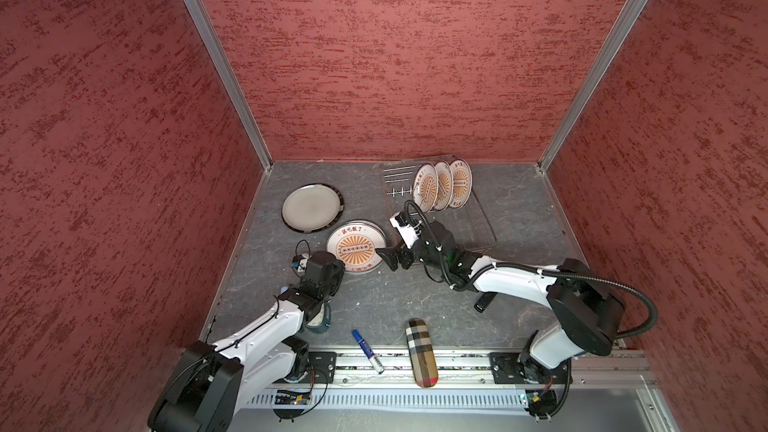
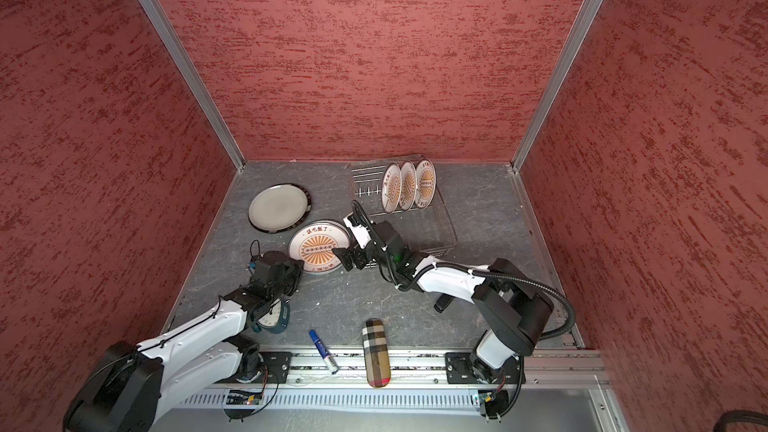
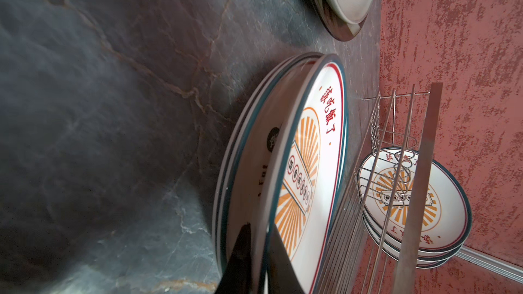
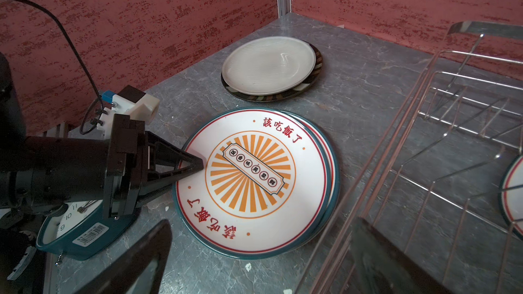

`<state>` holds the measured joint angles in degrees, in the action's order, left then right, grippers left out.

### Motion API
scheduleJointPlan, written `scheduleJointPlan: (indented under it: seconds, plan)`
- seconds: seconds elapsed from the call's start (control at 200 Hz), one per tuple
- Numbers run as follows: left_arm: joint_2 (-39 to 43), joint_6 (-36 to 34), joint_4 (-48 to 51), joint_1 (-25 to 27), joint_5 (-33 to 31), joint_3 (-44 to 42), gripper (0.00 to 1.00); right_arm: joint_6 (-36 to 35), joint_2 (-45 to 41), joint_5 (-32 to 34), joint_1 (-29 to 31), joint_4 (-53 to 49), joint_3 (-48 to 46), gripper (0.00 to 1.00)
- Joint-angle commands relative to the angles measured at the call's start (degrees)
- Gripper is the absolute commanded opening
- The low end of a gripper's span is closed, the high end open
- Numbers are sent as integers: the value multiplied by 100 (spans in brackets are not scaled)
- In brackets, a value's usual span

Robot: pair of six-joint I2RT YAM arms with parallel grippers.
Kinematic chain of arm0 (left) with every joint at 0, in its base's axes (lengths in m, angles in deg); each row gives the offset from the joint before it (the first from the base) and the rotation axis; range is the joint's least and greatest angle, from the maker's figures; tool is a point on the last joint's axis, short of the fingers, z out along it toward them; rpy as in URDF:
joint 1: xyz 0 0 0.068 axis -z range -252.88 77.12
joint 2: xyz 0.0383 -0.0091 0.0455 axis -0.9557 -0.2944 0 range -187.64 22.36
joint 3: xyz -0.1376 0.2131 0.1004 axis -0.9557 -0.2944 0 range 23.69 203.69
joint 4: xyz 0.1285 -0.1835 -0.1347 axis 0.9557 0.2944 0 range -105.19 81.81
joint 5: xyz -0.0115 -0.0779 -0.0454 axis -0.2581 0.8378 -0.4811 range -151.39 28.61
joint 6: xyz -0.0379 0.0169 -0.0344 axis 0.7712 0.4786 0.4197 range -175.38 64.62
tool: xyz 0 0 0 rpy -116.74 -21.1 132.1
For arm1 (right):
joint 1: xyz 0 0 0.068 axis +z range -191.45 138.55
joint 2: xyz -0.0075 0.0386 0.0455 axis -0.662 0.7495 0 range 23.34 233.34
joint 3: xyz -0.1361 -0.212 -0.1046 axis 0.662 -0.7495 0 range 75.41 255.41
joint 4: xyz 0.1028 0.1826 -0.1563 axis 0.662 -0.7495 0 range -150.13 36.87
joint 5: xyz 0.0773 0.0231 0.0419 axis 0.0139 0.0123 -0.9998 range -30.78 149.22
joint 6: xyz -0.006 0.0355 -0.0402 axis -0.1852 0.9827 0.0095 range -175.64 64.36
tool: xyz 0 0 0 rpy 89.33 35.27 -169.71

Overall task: Unload the plates from the dish rack
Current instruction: 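Hold the plate on the stack, then open the left gripper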

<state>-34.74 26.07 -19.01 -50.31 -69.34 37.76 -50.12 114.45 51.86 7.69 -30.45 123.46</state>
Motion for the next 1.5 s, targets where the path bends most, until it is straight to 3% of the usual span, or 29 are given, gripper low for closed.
scheduleJointPlan:
  seconds: [0.0,0.366,0.902,1.137,1.493]
  plan:
    - [3,68,-181,20,-49,166,20,-124,38,171,63,-7,157,99]
    - [10,98,236,81,-374,325,40,-150,104,274,78,-18,169,99]
    - [-98,135,711,108,-694,522,43,-165,136,392,95,-44,179,99]
    - [-261,336,1420,423,-1421,864,43,-156,199,428,102,-35,227,99]
    - [-355,394,1279,424,-1399,813,43,-171,249,468,114,-35,241,99]
